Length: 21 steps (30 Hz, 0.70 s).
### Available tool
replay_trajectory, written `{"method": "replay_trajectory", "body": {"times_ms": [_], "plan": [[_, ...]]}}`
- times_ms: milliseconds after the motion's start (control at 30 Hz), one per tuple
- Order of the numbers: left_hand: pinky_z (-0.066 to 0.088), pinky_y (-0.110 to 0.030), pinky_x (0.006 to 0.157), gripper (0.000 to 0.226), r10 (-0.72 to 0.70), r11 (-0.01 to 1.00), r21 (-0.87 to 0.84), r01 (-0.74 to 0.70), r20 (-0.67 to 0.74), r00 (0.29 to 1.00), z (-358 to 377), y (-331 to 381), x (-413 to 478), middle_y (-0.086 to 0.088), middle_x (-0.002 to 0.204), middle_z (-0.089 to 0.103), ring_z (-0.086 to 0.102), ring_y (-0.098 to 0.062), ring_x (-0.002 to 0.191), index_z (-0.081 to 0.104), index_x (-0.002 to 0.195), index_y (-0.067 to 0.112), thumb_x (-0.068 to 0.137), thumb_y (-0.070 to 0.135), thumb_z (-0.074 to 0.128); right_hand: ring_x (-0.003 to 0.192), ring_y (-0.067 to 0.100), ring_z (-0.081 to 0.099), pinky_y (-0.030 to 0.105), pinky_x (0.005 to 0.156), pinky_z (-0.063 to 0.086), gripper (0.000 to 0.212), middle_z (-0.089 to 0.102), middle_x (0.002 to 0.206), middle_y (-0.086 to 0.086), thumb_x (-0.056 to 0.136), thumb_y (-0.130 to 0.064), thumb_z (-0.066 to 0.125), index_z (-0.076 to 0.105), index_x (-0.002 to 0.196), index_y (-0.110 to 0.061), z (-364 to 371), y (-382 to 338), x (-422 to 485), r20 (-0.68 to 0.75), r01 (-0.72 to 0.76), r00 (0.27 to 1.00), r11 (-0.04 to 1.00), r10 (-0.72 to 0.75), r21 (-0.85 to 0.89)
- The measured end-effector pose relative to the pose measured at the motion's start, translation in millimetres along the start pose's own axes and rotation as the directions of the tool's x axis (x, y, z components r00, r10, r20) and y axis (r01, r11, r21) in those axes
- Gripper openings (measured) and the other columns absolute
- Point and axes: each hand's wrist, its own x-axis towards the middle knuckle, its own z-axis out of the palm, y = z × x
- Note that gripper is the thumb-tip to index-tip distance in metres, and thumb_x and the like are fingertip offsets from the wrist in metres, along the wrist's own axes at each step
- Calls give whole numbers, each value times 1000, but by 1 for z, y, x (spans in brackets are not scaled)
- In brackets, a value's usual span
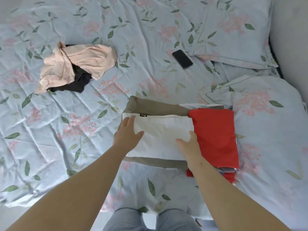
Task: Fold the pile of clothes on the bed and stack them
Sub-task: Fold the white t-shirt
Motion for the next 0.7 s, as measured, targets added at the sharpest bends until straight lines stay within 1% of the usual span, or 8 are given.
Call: {"method": "replay_trajectory", "body": {"times_ms": [100,200,300,400,467,533,600,700], "plan": [[29,-43,108,67,87,988,122,-91,41,995,1,0,-6,0,154,22,21,-21,141,19,148,21,92,39,52,131,29,38,45,105,37,69,33,149,4,88,-26,55,21,148,-24,5,-6,-8,10,29,1000,995,-28,-93],[28,-40,108,63,173,964,208,-167,-12,985,-10,0,-15,2,150,29,23,-19,140,23,146,22,92,39,51,128,27,40,42,102,39,68,35,147,4,88,-29,54,23,148,-24,3,-20,-19,27,137,991,973,-135,-187],[23,-39,111,61,214,944,274,-185,-81,973,-28,2,-27,3,149,31,20,-18,142,24,146,23,93,37,50,127,25,42,40,100,40,66,35,148,3,89,-30,53,24,147,-24,0,-38,-35,67,268,963,918,-260,-292],[24,-37,111,58,226,927,333,-173,-126,966,-50,3,-44,3,147,34,24,-18,139,26,144,23,93,36,50,126,26,45,44,102,40,67,35,148,4,88,-29,53,24,148,-23,1,-56,-57,128,386,922,833,-366,-397],[23,-36,110,56,228,922,353,-161,-157,961,-65,0,-56,4,146,35,26,-17,138,28,143,23,93,36,50,129,24,42,45,103,39,66,35,149,3,88,-27,53,25,147,-22,4,-69,-73,165,455,887,758,-430,-468],[24,-36,110,55,234,921,356,-157,-183,955,-82,-5,-68,4,146,34,27,-17,138,29,142,24,93,35,51,128,25,41,45,102,39,60,40,144,4,87,-25,52,32,144,-21,8,-82,-89,199,511,850,670,-488,-538],[26,-35,108,57,248,915,371,-157,-213,945,-101,-11,-78,3,147,34,28,-18,137,28,143,23,93,35,51,122,29,44,45,98,41,55,45,135,7,86,-25,51,36,139,-19,14,-94,-106,219,543,817,583,-533,-604],[27,-34,107,60,270,906,392,-158,-250,930,-135,-24,-91,2,148,32,29,-18,137,25,145,22,93,36,50,124,30,40,43,99,39,59,40,138,5,88,-27,48,29,143,-25,28,-114,-133,233,565,780,493,-581,-661]]}}
